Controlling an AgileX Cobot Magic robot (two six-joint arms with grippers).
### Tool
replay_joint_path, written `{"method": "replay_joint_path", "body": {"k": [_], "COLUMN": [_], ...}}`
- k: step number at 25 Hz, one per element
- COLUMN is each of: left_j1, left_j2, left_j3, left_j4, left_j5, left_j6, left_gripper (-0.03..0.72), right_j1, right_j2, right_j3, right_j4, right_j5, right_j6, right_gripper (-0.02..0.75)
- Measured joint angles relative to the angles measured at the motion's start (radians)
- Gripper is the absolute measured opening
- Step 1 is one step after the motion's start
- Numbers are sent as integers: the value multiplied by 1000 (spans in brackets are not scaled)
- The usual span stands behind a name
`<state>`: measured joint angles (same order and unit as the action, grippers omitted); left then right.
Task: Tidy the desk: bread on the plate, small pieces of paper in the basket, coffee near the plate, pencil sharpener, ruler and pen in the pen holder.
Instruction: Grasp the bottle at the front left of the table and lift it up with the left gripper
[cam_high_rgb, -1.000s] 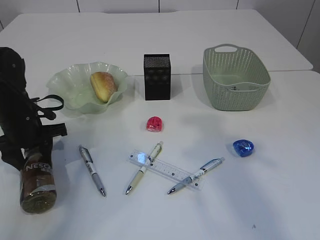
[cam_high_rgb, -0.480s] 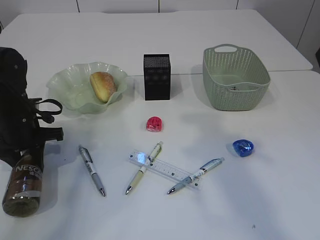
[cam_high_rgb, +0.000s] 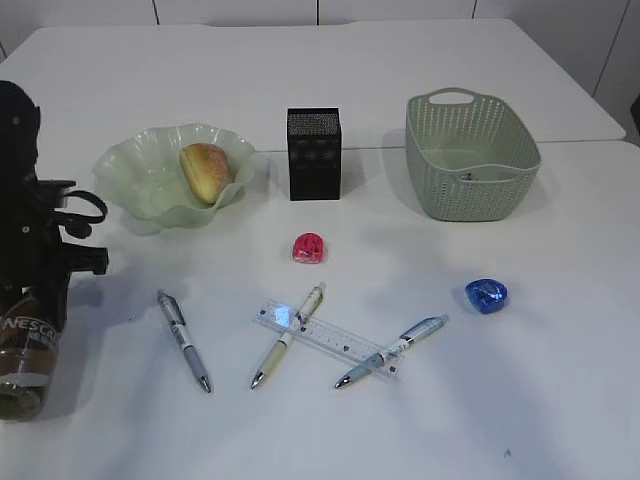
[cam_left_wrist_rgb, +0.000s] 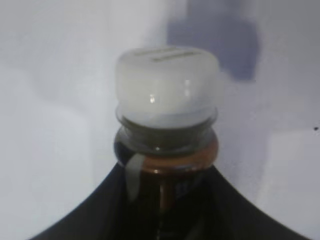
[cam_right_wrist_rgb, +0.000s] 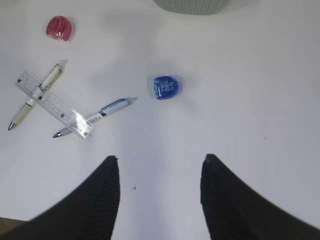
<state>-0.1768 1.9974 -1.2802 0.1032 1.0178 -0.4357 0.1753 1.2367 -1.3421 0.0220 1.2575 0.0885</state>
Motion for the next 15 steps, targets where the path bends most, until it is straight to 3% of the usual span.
{"method": "replay_joint_path", "body": {"k": [15], "left_j1": [0], "left_j2": [-380], "left_j3": [2], "left_j4": [18], "left_j5": [-85], "left_j6": [79], "left_gripper": [241], "right_j1": [0], "right_j2": [0], "right_j3": [0], "right_j4": [0], "right_j5": [0], "right_j6": [0], "right_gripper": [419]}}
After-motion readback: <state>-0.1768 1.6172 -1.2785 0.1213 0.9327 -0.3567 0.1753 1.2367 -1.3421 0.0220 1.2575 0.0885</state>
